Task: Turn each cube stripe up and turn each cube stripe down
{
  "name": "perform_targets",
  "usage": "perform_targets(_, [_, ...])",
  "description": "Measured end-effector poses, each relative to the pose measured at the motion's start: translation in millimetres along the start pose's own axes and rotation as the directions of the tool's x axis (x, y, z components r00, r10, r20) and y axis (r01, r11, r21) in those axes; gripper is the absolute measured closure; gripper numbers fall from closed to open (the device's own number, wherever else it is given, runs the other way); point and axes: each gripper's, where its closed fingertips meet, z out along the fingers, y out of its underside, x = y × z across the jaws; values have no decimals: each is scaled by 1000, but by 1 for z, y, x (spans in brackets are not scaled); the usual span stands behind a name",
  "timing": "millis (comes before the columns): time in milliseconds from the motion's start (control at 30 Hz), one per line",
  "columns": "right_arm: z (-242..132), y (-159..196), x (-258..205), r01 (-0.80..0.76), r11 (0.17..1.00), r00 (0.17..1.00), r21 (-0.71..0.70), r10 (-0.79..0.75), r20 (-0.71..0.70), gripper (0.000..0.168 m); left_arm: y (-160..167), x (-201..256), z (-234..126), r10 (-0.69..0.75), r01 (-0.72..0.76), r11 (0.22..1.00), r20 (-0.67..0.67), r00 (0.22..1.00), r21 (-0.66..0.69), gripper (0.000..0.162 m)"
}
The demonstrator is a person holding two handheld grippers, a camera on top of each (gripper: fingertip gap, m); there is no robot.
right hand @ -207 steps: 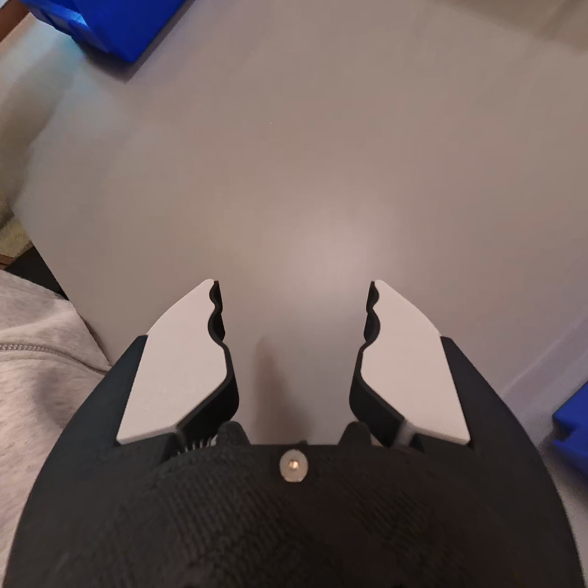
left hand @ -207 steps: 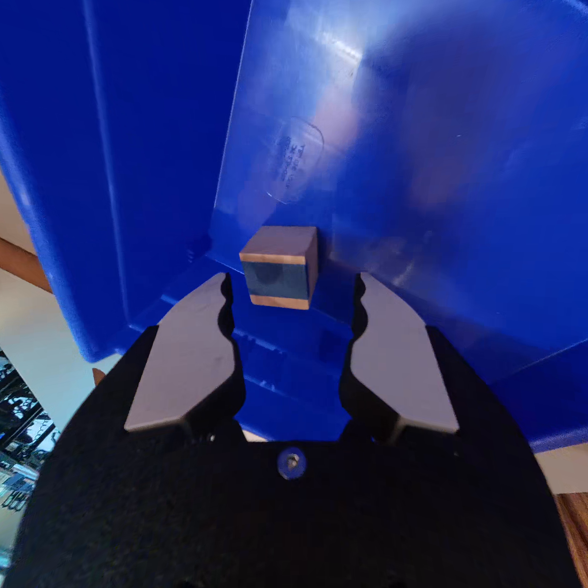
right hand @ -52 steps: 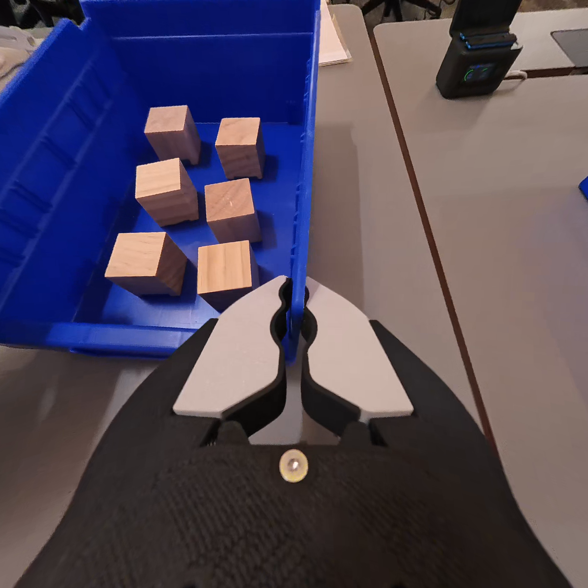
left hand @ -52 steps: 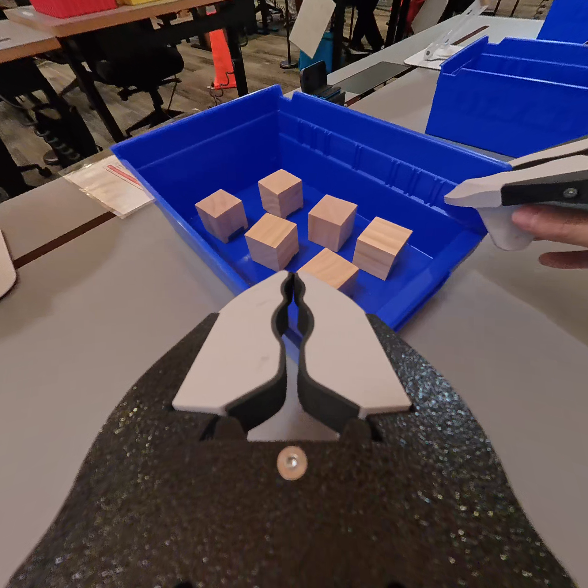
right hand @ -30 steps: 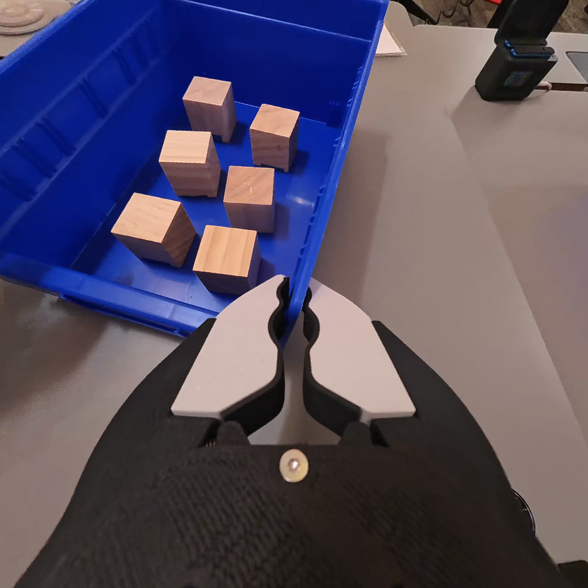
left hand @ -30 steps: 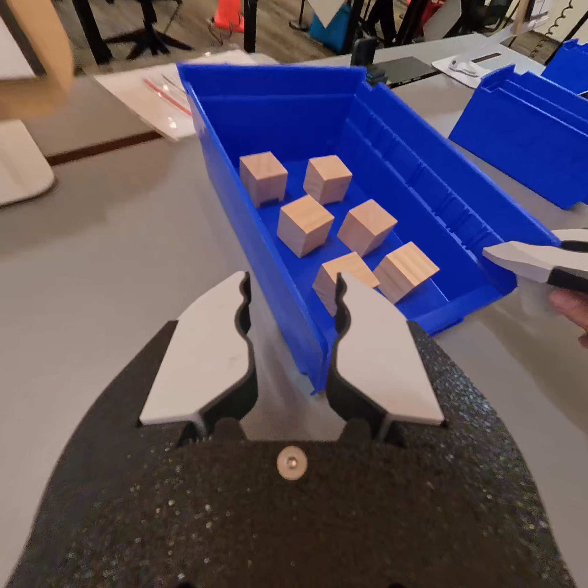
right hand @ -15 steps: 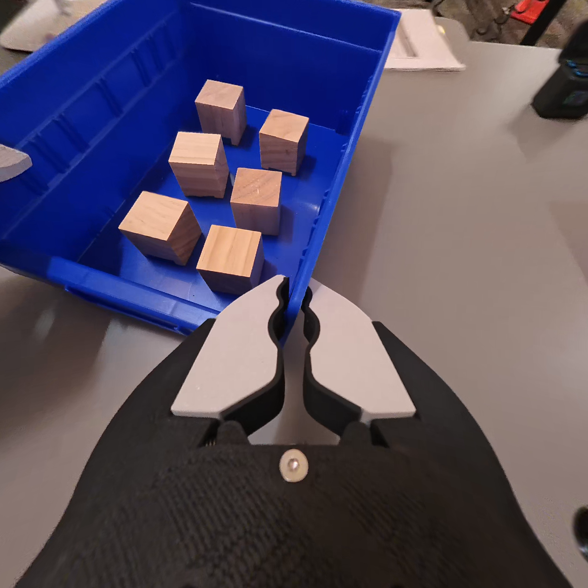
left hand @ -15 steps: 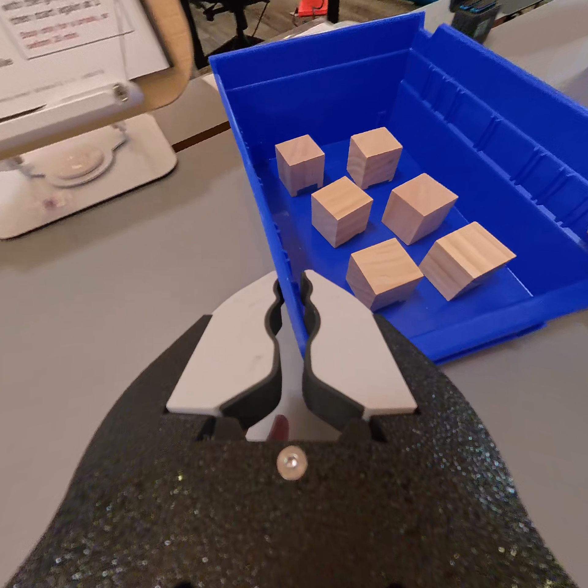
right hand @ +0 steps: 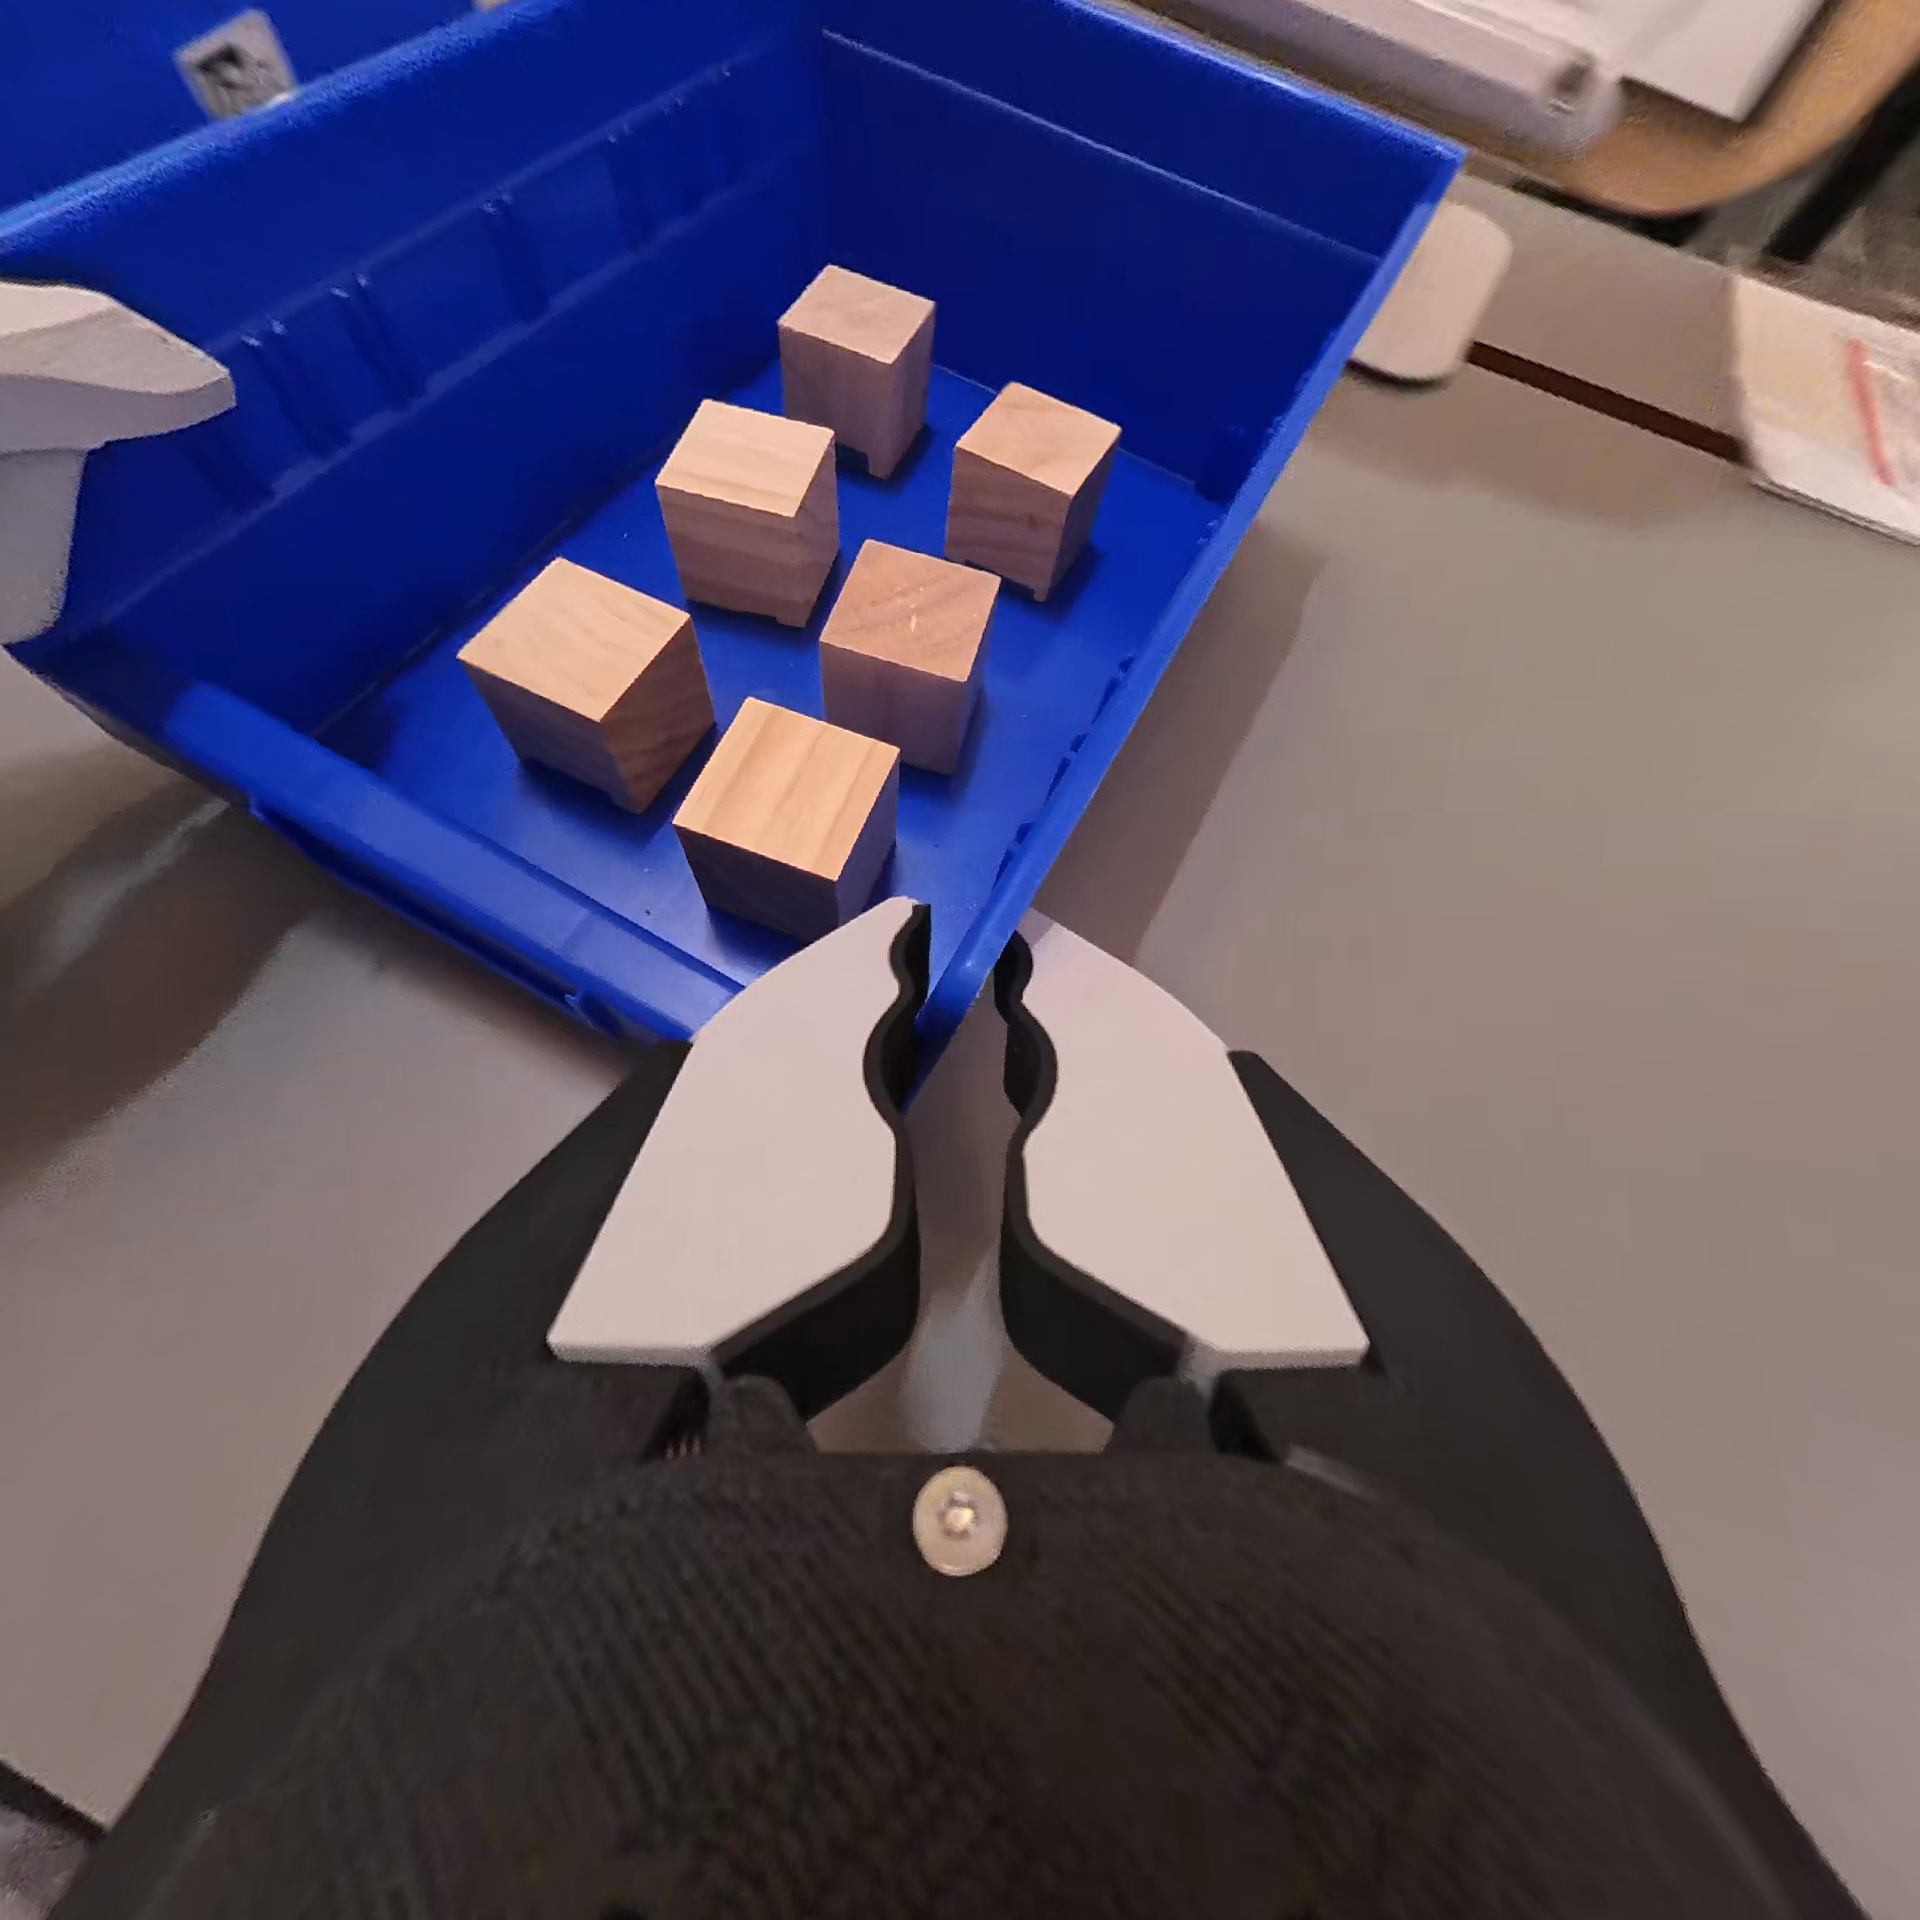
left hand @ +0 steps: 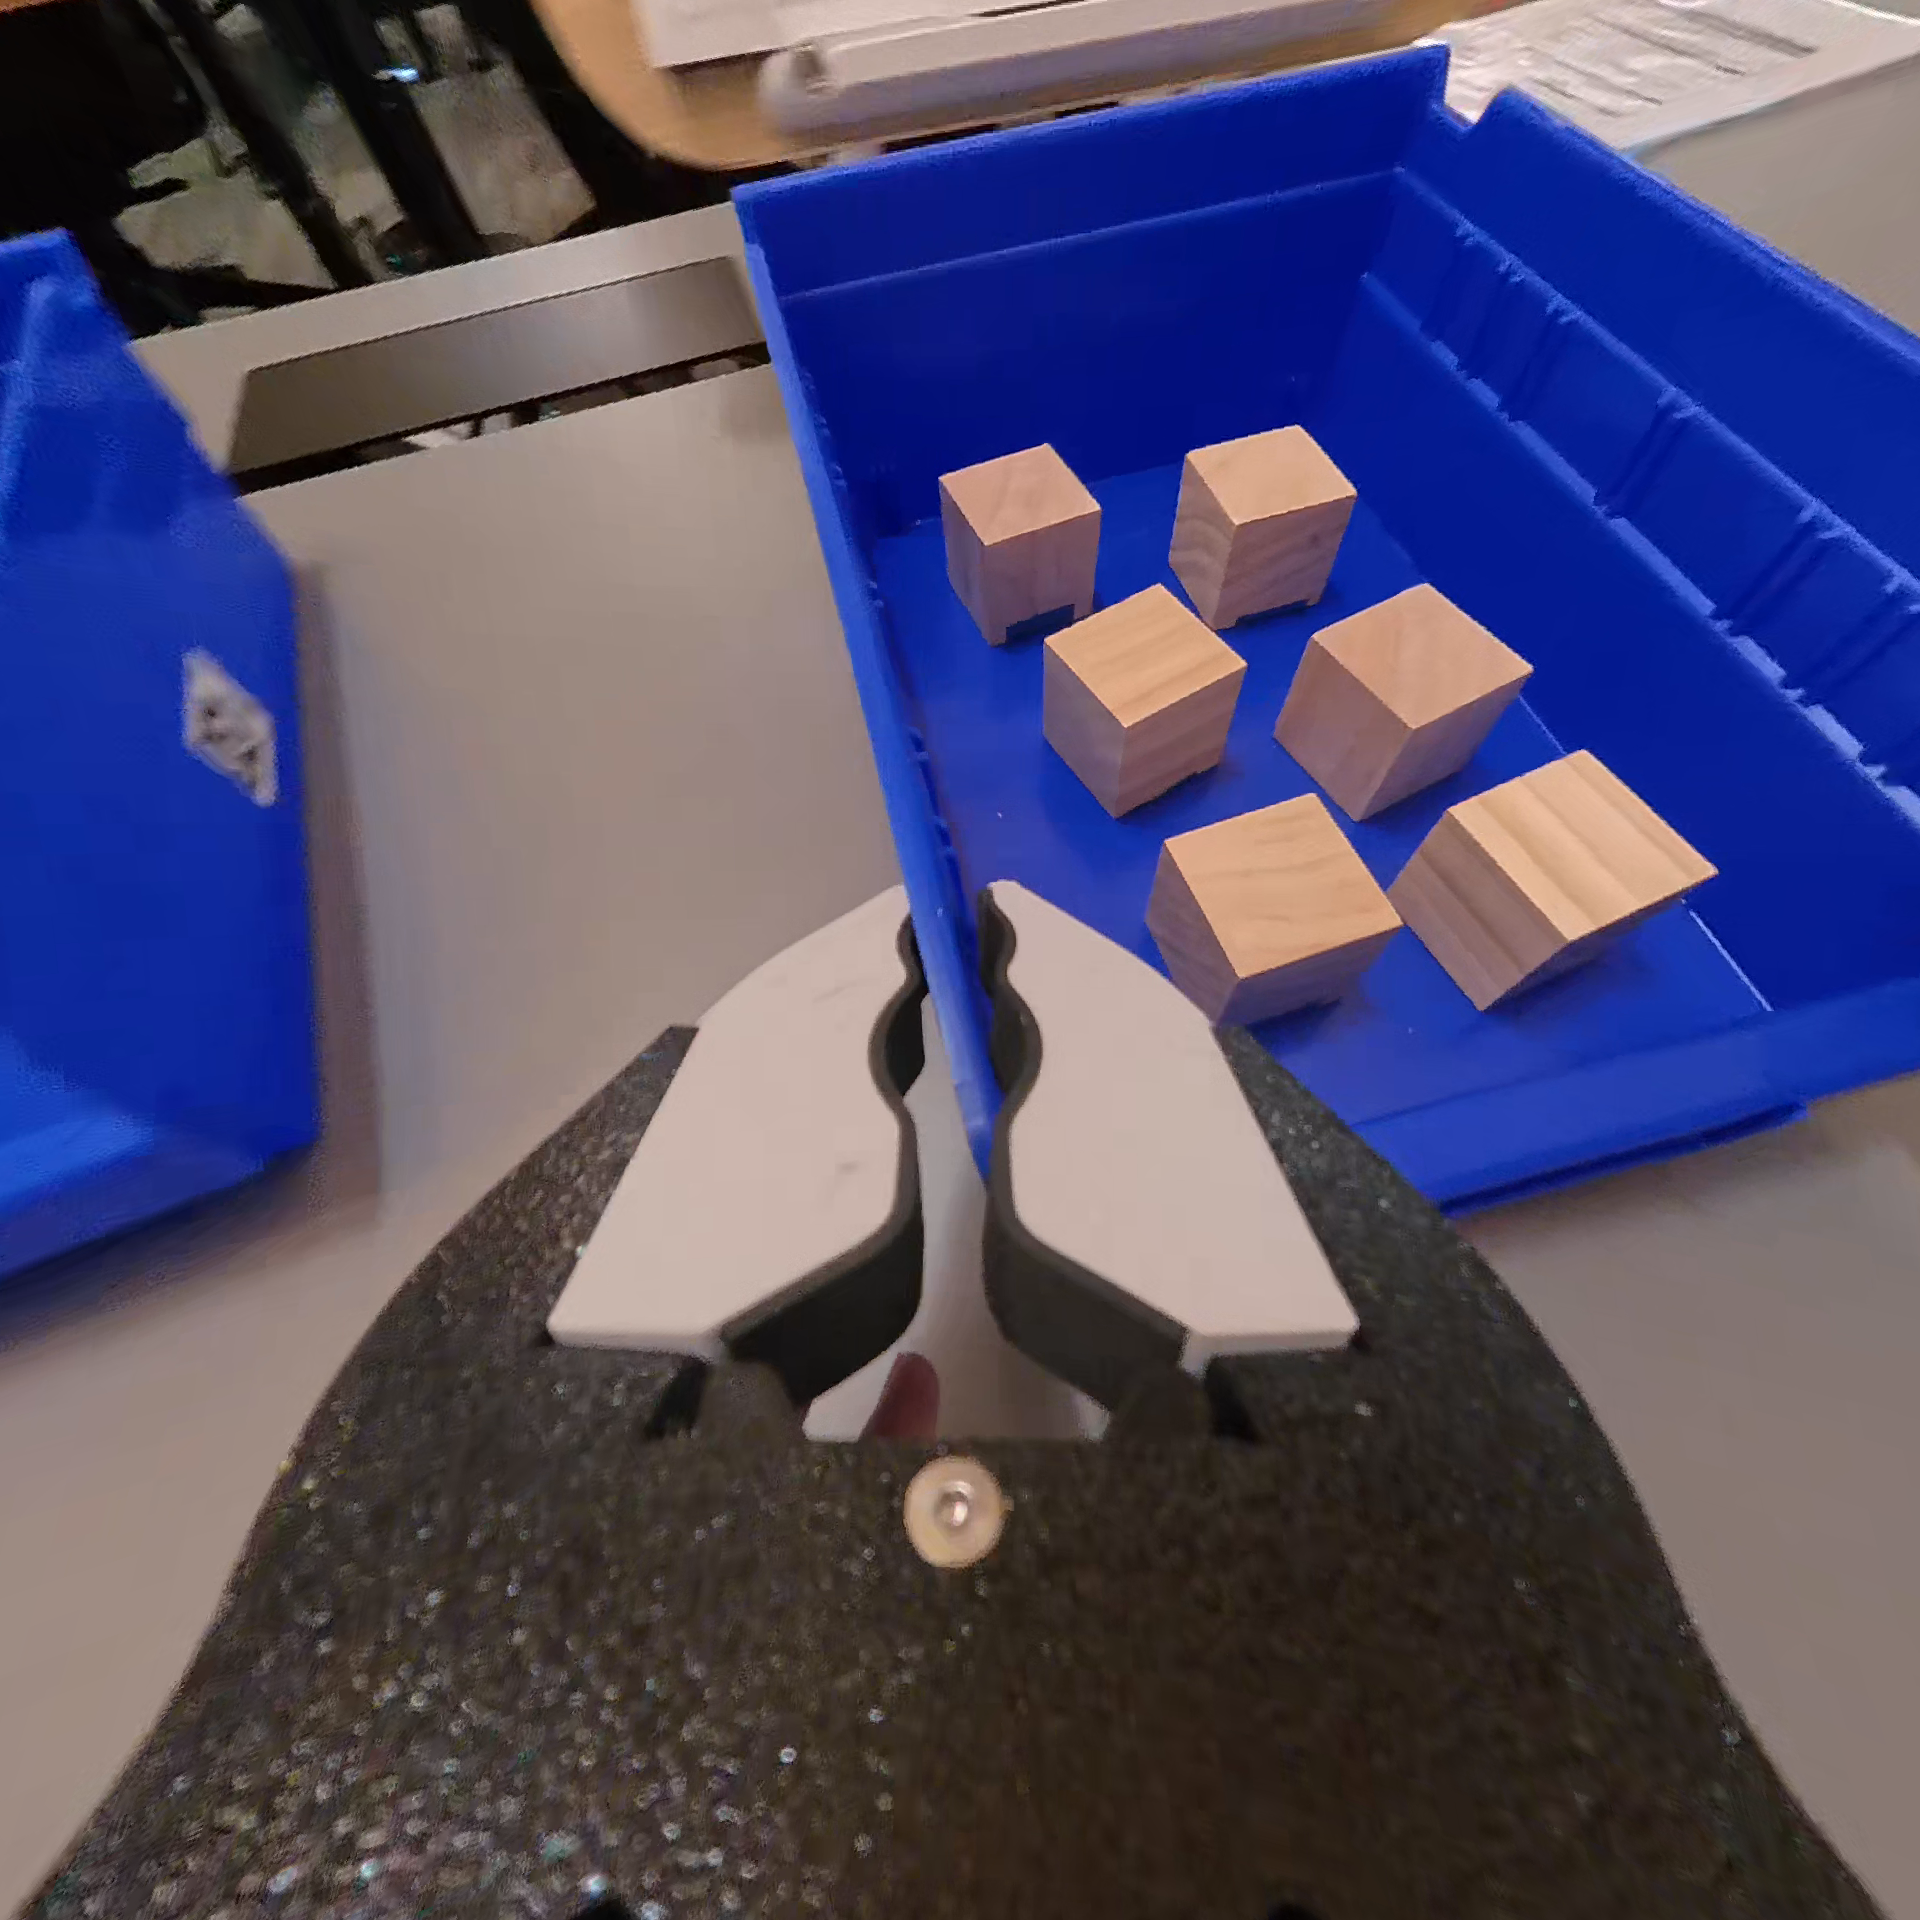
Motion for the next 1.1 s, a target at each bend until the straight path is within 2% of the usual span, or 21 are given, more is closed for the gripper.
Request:
perform_targets(267, [49, -39, -68, 157, 987, 985, 24, -159, 66, 156, 14, -87, -14, -129, 130, 992, 114, 985, 1, 157])
perform_targets(500, [56, -44, -79, 129, 990, 981, 53, -135, 138, 153, 14, -98, -15, -119, 117, 993, 109, 987, 26, 156])
perform_targets(567, [53, -45, -81, 95, 993, 976, 76, -108, 191, 149, 7, -99, -21, -139, 133, 989, 79, 987, 69, 147])
perform_targets(633, [45, -49, -78, 33, 995, 967, 99, -57, 247, 127, -12, -112, -38, -207, 200, 968, 34, 978, 150, 137])
perform_targets(733, [30, -56, -70, -64, 996, 942, 63, 39, 333, 99, -42, -165, -73, -319, 307, 911, -2, 948, 274, 121])
perform_targets(800, [19, -73, -68, -118, 991, 917, 61, 86, 390, 80, -47, -220, -87, -336, 298, 907, 81, 938, 298, 114])
perform_targets(900, [15, -117, -81, -140, 985, 889, 97, 82, 451, 78, -27, -290, -82, -279, 255, 958, 222, 934, 134, 100])
perform_targets(1000, [31, -155, -124, -36, 998, 845, 50, 3, 535, 73, 1, -336, -72, -200, 240, 967, 317, 927, -90, 98])
perform_targets(1100, [65, -200, -169, 39, 999, 820, 1, -33, 572, 77, 4, -354, -60, -220, 274, 950, 299, 929, -151, 96])
